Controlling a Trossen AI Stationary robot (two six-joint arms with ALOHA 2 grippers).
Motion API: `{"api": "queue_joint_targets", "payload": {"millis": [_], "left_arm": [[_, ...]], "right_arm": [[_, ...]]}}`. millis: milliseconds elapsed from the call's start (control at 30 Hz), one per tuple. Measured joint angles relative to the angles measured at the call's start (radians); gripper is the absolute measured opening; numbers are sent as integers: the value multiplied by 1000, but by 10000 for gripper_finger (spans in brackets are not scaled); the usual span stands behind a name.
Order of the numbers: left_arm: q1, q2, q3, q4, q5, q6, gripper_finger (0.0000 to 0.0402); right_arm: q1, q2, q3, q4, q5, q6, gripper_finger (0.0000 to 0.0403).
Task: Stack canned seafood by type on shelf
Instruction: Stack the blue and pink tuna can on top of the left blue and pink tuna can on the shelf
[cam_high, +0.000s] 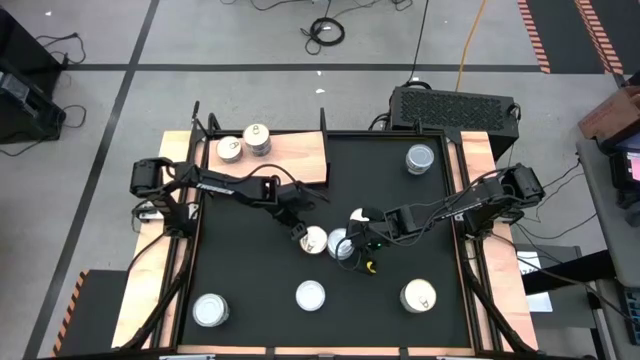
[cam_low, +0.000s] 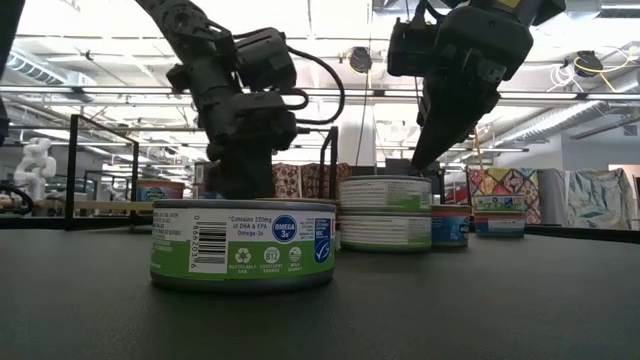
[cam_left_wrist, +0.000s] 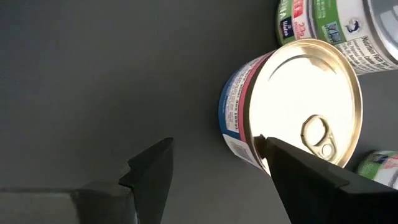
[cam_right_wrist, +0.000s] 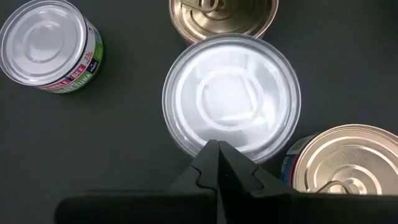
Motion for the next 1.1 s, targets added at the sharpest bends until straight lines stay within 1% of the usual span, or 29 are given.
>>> {"api": "queue_joint_targets", "payload": {"millis": [167, 267, 433, 633, 667, 700, 767, 1000, 1100], "left_arm": [[4, 19, 0, 41, 45, -21, 247], [7, 16, 0, 46, 56, -21, 222], [14, 16, -1, 45, 112, -21, 149], [24, 16, -1, 48, 183, -28, 35], [27, 16, -1, 47, 197, -41, 19], [31, 16, -2, 45, 210, -49, 11], [35, 11, -2, 33, 230, -55, 9], [66, -44, 14, 27, 231, -70, 2], [82, -73, 14, -17, 245, -72, 1]], "right_arm": [[0, 0, 0, -1, 0, -1, 0], [0, 0, 0, -1, 0, -4, 0], [0, 0, 0, -1, 0, -18, 0], [0, 0, 0, -1, 0, -18, 0], [0, 0, 0, -1, 0, -18, 0], [0, 0, 0, -1, 0, -18, 0], [0, 0, 0, -1, 0, -18, 0], [0, 0, 0, -2, 0, -22, 0], [0, 0, 0, -3, 0, -22, 0]]}}
